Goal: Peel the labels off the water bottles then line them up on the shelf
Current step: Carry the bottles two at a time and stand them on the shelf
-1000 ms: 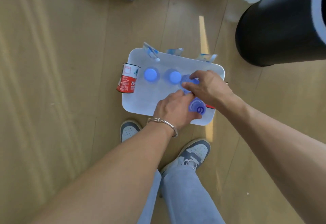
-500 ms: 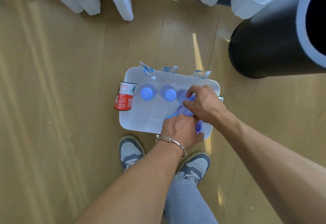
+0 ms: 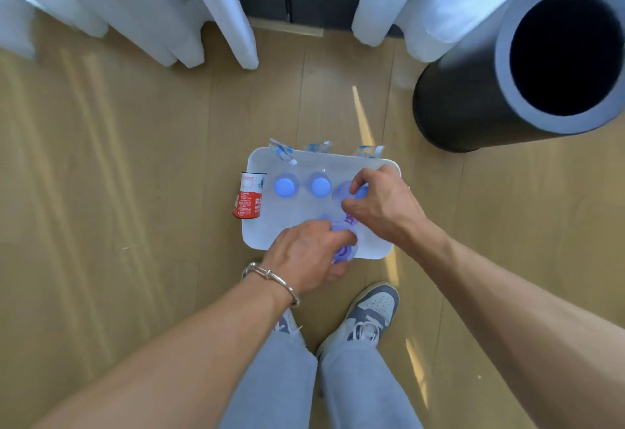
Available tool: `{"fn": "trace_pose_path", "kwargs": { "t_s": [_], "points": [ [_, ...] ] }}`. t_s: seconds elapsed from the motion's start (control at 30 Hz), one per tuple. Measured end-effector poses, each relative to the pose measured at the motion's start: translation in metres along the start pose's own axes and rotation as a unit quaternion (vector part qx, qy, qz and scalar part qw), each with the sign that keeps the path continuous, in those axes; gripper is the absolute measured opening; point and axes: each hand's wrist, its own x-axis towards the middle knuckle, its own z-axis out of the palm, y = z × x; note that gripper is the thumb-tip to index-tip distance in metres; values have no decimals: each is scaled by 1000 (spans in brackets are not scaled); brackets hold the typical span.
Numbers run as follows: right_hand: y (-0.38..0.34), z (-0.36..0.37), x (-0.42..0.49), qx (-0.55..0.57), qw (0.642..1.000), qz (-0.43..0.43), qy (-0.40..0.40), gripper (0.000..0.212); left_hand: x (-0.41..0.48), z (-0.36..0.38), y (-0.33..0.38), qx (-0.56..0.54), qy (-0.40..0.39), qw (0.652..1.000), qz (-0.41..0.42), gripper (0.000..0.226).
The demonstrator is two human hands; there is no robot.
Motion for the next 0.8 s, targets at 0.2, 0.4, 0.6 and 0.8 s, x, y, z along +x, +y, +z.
{"fn": "trace_pose_path", "kwargs": {
  "t_s": [0.2,0.4,0.6,0.8],
  "points": [
    [-59,-80,-58,-61,997,-37,23,9,-55,-101,22,36,-3,999,28,35],
    [-143,-188,-132,-95,989,-94,56,4,-118,-238,70,102,88,989,55,33],
    [-232,-313,-230,-150,972,-154,91,7,-196,-391,126,151,174,972,50,33],
    [-325,-463,-368,-242,930,-234,147,19,-304,-558,206,226,260,938,49,23]
  ]
}}
